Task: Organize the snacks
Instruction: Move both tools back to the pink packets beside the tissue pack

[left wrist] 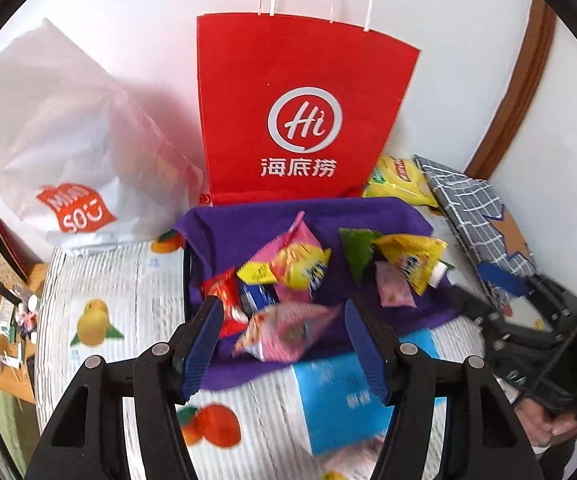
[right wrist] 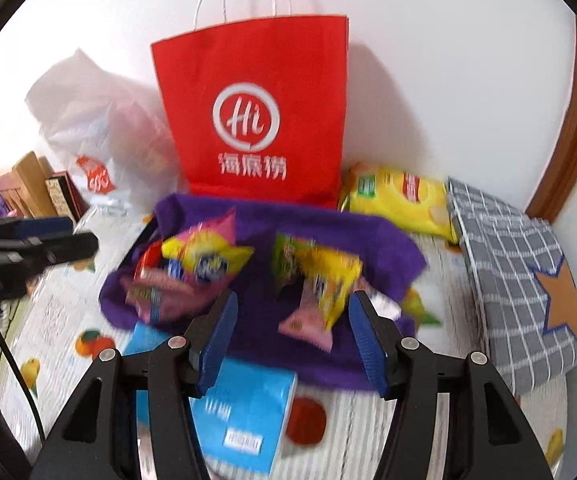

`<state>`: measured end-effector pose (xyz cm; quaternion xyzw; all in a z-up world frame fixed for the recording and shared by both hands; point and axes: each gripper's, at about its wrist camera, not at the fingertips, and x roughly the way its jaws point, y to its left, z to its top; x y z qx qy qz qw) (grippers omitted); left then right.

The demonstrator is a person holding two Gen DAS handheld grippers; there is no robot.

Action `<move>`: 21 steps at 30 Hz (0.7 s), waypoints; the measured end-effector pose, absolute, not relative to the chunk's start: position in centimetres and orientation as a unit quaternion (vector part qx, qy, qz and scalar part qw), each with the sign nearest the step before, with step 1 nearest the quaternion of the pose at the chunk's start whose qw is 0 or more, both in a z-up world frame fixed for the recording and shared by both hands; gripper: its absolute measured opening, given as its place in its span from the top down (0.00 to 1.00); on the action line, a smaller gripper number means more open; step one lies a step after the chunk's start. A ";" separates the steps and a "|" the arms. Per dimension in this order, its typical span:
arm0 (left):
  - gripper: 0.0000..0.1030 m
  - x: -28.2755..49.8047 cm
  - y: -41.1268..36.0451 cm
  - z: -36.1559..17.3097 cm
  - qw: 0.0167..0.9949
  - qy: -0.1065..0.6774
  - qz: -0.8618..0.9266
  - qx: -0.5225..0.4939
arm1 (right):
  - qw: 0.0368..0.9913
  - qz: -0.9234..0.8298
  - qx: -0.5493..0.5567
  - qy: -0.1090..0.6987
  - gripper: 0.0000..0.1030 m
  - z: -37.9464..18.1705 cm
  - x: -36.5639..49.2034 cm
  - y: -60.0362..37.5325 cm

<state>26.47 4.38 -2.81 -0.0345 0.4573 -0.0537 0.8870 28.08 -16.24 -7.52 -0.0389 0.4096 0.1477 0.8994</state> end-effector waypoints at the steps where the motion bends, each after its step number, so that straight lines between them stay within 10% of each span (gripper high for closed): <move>1: 0.41 25.9 4.4 -2.7 0.888 0.456 -0.050 -0.032 | 0.896 0.149 -0.039 0.415 0.44 -7.8 27.3 -16.2; 21: 0.41 15.5 5.6 -2.2 0.885 0.463 -0.039 -0.036 | 0.839 0.218 -0.018 0.498 0.44 -14.9 16.5 -12.0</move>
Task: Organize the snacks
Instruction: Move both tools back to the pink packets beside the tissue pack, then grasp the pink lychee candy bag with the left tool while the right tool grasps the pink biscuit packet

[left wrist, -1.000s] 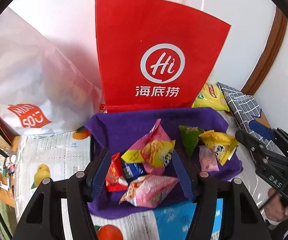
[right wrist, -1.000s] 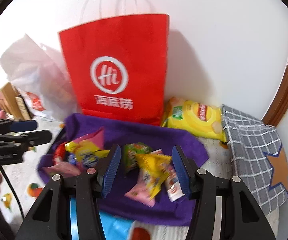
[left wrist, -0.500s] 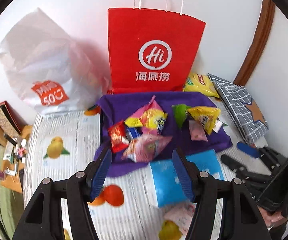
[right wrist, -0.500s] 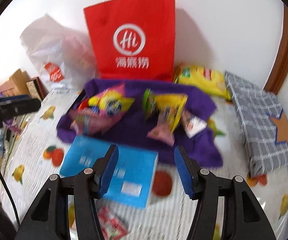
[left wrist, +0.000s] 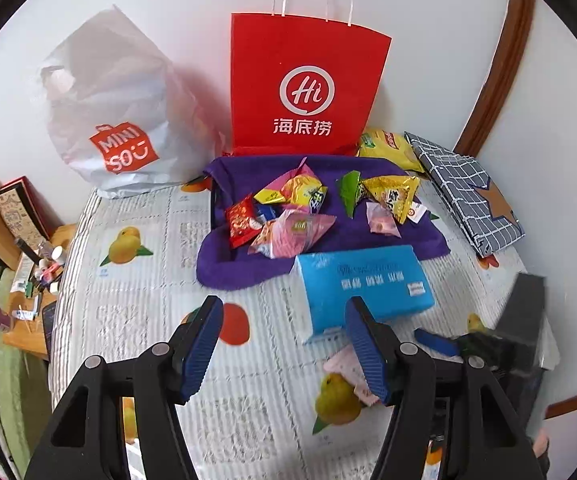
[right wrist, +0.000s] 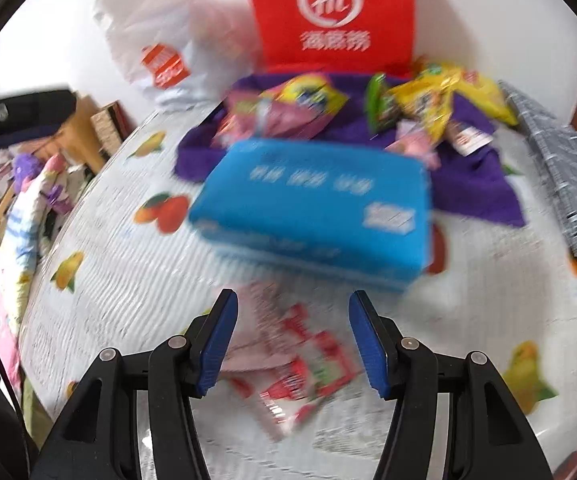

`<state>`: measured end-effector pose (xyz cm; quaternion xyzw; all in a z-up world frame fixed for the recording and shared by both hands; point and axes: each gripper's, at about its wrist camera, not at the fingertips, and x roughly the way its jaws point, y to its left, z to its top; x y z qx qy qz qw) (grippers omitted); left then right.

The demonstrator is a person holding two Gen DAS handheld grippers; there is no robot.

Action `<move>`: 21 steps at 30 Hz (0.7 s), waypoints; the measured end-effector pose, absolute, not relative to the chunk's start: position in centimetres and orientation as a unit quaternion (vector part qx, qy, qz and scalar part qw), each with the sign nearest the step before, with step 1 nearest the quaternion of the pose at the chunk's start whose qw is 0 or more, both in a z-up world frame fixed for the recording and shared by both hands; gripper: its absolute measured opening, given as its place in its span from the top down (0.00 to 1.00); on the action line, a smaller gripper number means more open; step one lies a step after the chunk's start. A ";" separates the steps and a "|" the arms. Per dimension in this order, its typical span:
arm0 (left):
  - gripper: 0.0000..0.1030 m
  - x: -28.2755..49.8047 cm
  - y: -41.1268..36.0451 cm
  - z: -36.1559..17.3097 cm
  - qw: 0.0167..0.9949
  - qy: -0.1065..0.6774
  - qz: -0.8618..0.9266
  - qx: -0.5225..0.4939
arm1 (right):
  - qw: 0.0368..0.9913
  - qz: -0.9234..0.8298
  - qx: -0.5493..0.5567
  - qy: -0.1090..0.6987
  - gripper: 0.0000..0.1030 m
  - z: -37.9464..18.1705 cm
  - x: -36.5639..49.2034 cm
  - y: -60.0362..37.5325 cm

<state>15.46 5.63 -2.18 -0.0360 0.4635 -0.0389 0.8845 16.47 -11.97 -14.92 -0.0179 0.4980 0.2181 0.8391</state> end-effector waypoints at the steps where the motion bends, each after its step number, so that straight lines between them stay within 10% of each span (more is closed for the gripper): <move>1: 0.41 15.2 5.8 -2.2 0.885 0.463 -0.038 -0.036 | 0.835 0.224 -0.019 0.502 0.44 -15.3 16.2 -11.5; 21: 0.41 13.6 8.0 -5.0 0.863 0.501 -0.013 -0.070 | 0.853 0.222 -0.044 0.470 0.53 -14.6 15.0 -10.6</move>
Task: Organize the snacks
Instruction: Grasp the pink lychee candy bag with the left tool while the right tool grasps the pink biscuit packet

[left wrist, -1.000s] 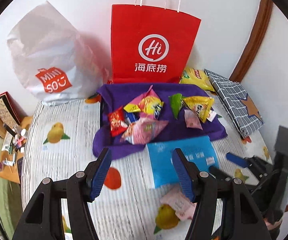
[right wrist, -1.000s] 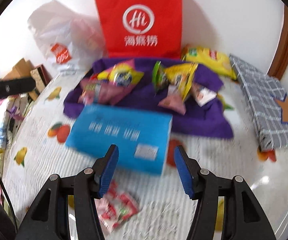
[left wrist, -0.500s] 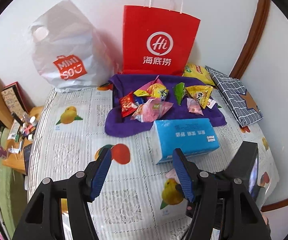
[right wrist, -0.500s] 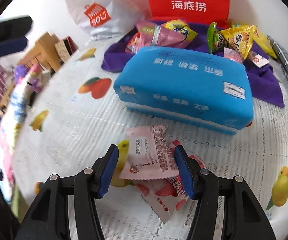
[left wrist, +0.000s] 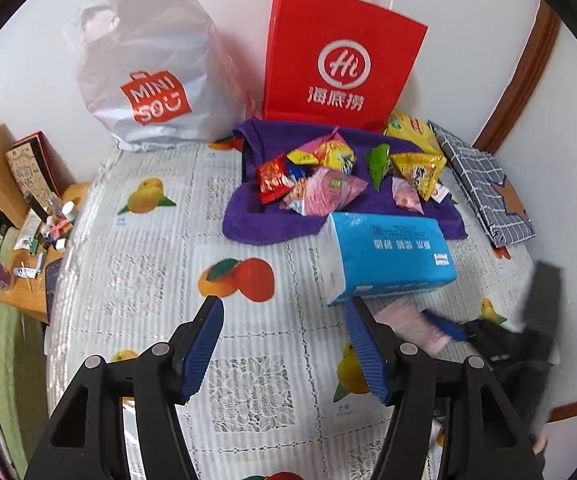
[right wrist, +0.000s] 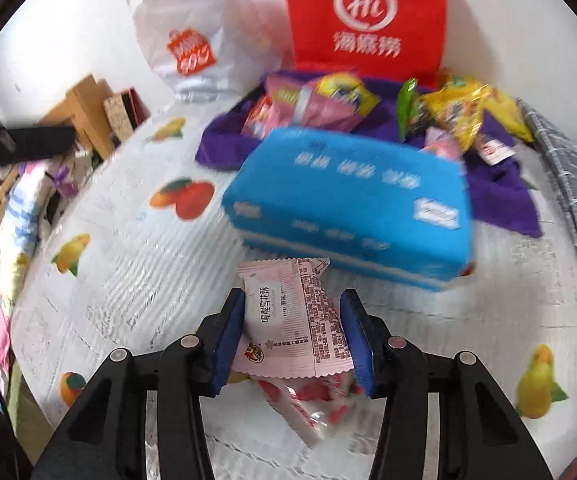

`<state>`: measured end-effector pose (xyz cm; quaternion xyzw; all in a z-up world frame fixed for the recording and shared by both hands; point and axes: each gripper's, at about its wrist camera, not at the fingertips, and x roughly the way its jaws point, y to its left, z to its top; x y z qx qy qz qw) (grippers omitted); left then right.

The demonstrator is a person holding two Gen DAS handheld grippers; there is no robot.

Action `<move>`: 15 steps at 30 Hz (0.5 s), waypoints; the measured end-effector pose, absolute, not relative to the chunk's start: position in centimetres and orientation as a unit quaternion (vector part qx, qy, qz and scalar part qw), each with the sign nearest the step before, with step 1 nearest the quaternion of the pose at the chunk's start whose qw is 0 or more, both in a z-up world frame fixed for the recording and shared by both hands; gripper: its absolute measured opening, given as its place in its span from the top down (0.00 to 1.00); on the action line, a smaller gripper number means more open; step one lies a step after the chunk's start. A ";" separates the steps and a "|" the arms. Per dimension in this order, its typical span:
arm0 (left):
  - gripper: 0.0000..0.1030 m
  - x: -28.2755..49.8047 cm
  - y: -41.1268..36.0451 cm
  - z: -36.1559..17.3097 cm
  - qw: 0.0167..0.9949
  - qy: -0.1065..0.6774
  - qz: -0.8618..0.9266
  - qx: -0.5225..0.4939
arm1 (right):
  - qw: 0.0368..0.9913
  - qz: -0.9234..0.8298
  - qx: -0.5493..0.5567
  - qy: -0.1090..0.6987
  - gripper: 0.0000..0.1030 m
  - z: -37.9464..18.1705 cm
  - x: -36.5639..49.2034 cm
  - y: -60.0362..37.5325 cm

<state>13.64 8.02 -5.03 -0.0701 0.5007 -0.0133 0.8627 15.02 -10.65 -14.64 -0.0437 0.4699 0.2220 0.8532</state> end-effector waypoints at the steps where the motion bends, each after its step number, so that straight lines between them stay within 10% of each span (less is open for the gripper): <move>1: 0.41 13.7 7.8 -5.4 0.860 0.505 -0.016 -0.070 | 0.857 0.216 -0.042 0.465 0.53 -14.2 14.9 -11.3; 15: 0.41 16.0 -2.4 -12.5 0.806 0.580 -0.117 -0.034 | 0.875 0.077 -0.005 0.479 0.53 -14.6 13.6 -25.3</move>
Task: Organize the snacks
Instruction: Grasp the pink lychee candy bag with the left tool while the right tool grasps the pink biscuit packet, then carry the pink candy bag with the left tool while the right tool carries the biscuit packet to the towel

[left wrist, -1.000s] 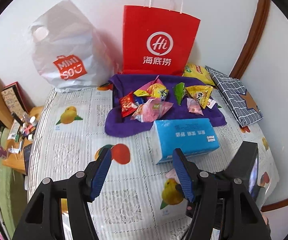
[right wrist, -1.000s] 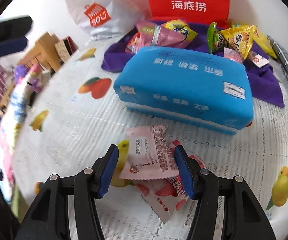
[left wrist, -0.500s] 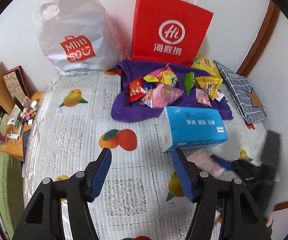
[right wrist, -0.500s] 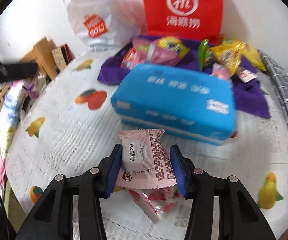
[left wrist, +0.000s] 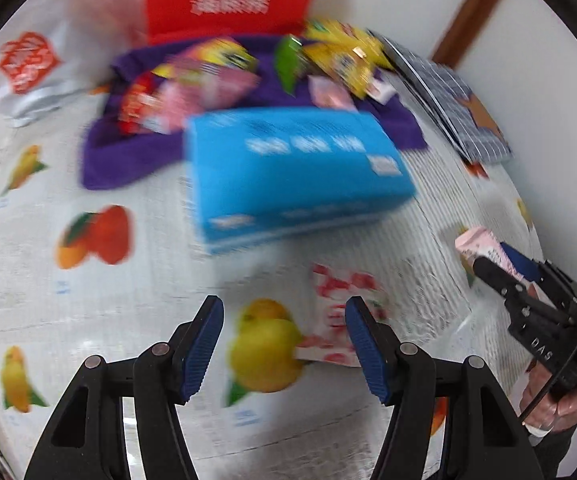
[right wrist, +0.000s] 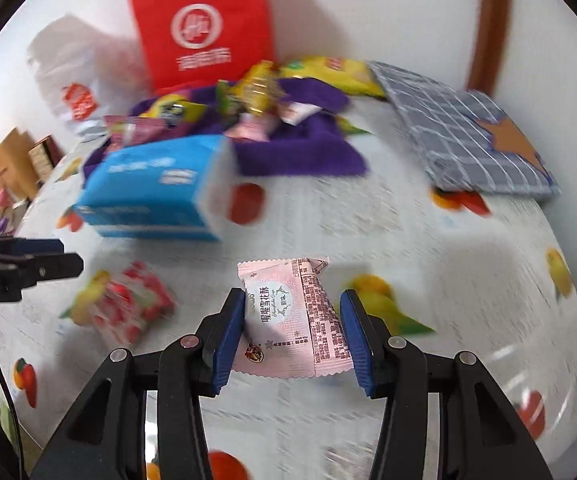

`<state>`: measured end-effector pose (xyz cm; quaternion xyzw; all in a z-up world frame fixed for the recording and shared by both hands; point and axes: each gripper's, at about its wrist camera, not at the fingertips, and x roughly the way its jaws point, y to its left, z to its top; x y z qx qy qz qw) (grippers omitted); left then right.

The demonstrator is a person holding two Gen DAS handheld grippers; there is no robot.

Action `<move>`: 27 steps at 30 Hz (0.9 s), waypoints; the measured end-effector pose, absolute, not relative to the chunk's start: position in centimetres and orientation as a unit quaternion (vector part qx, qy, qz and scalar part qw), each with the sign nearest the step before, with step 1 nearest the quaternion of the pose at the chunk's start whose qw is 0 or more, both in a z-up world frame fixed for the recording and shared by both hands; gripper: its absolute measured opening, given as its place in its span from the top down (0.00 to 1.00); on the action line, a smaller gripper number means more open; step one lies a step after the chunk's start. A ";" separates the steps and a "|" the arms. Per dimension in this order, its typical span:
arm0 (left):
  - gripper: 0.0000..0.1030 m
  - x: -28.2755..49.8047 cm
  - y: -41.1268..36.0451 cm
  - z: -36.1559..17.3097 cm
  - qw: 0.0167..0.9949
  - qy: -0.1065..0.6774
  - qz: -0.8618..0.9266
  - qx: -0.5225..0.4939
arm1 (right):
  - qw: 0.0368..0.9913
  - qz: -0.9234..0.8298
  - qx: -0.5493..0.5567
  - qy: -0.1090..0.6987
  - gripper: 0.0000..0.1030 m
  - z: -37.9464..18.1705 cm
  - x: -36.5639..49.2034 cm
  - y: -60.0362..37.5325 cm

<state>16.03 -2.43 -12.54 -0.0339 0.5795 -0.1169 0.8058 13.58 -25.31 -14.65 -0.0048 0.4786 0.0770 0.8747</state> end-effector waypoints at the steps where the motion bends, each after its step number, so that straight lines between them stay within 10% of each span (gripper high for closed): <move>1: 0.41 16.1 -3.1 -12.8 0.803 0.582 -0.122 -0.031 | 0.874 0.071 -0.001 0.481 0.53 -14.8 13.3 -26.0; 27: 0.54 14.6 -3.9 -15.6 0.802 0.593 -0.073 0.006 | 0.862 0.111 0.001 0.494 0.55 -18.2 14.1 -23.9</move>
